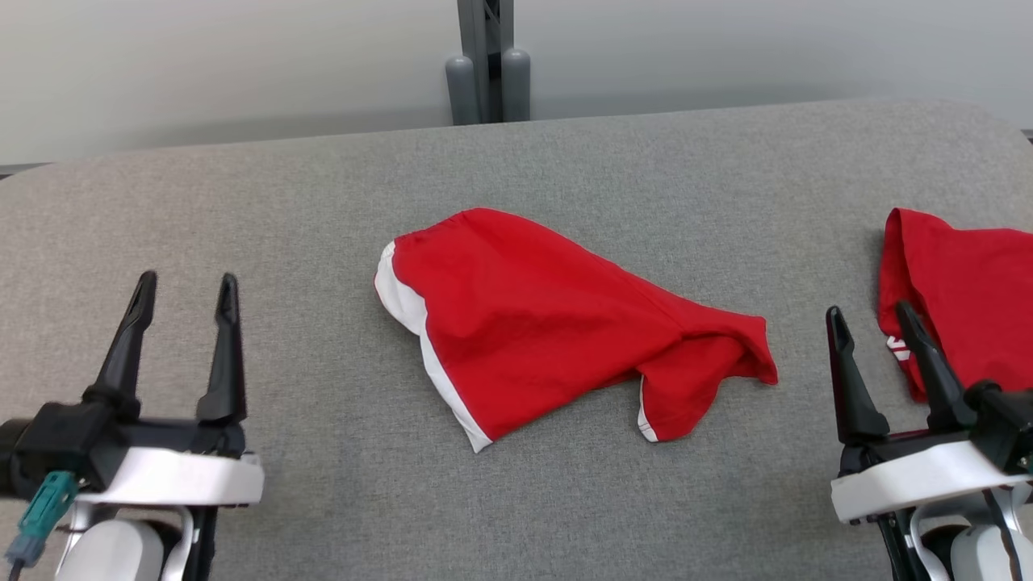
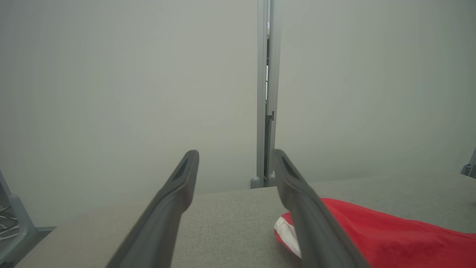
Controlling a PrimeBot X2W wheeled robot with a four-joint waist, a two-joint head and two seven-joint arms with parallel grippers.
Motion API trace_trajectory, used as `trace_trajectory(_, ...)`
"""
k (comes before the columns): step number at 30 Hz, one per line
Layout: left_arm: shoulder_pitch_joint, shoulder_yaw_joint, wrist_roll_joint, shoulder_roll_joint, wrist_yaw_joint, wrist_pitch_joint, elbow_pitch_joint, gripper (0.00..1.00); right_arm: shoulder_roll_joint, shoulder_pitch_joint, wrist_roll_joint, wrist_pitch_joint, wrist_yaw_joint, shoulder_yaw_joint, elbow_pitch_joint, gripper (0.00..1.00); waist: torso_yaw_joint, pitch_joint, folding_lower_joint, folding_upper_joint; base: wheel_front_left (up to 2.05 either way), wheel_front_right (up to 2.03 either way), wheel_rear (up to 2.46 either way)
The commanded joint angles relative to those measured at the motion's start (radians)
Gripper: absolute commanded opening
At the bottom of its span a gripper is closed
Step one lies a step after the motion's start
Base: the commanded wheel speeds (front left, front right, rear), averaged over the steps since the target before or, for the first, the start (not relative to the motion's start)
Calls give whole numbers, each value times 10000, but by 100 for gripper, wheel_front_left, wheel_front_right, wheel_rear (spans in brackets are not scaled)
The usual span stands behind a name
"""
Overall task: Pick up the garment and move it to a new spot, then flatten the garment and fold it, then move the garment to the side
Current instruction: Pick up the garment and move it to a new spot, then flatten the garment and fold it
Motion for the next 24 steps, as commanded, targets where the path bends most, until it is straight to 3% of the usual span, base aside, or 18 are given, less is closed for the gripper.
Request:
trace_trajectory(1, 208, 121, -15, 98, 36, -53, -3, 100, -60, 178, -58, 55, 2, -17, -60, 100, 59, -98, 0, 0, 0, 0, 0)
trace_trajectory(24, 1132, 176, -57, 230, 163, 137, -154, 100, -59, 733, 32, 301, 2, 118, -106, 100, -33, -512, 0, 0, 0, 0, 0)
